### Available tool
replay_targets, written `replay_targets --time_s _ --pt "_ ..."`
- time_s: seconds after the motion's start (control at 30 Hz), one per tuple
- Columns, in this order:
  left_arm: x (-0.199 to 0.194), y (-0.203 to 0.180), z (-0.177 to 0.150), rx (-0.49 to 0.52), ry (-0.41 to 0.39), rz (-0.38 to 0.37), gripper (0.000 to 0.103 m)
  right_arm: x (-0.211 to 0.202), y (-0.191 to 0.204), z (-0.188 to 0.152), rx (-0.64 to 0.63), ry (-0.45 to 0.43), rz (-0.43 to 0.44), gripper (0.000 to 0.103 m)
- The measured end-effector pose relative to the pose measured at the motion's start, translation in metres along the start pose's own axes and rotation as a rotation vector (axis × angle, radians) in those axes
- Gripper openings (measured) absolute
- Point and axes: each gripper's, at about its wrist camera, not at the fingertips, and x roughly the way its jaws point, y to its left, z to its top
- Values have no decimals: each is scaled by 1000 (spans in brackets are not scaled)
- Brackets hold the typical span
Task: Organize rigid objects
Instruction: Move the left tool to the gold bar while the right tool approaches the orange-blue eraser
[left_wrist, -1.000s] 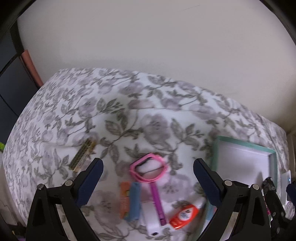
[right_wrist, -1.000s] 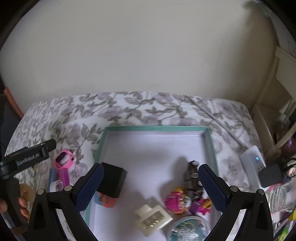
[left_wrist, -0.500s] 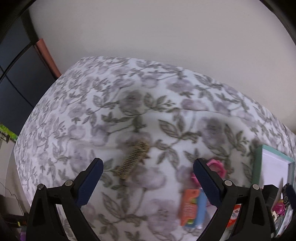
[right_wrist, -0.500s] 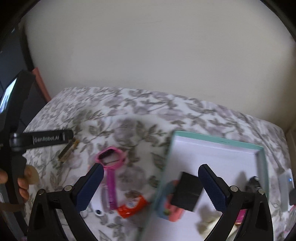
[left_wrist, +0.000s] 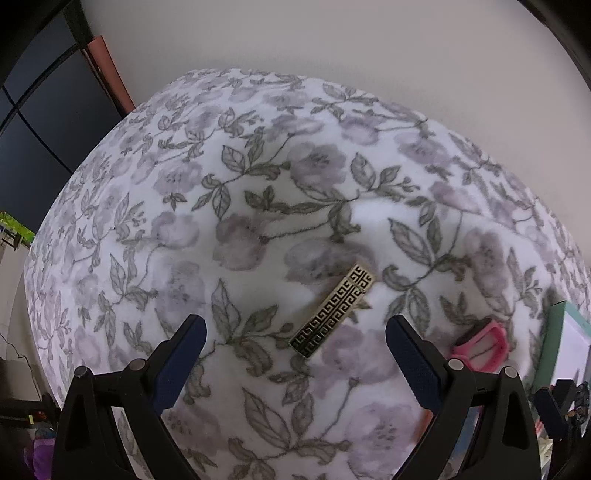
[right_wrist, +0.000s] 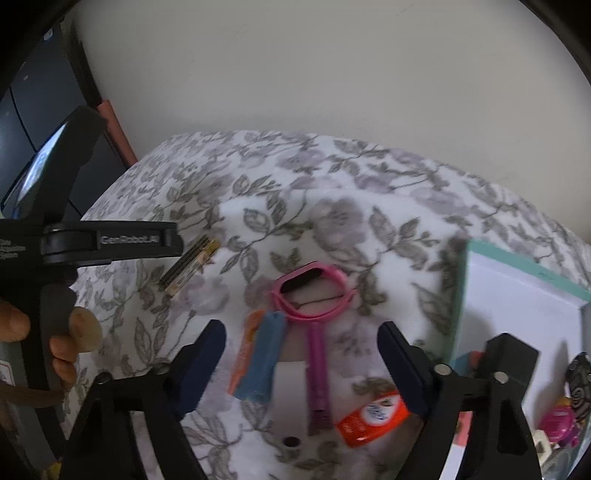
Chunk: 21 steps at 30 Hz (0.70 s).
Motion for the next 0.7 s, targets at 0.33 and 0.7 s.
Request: replay_targets --time_s 0.33,0.7 --pt "14 -7 1 58 -28 -7 97 25 5 0 58 69 55 49" --pt "25 -14 0 89 -31 -34 73 40 22 1 21 110 52 36"
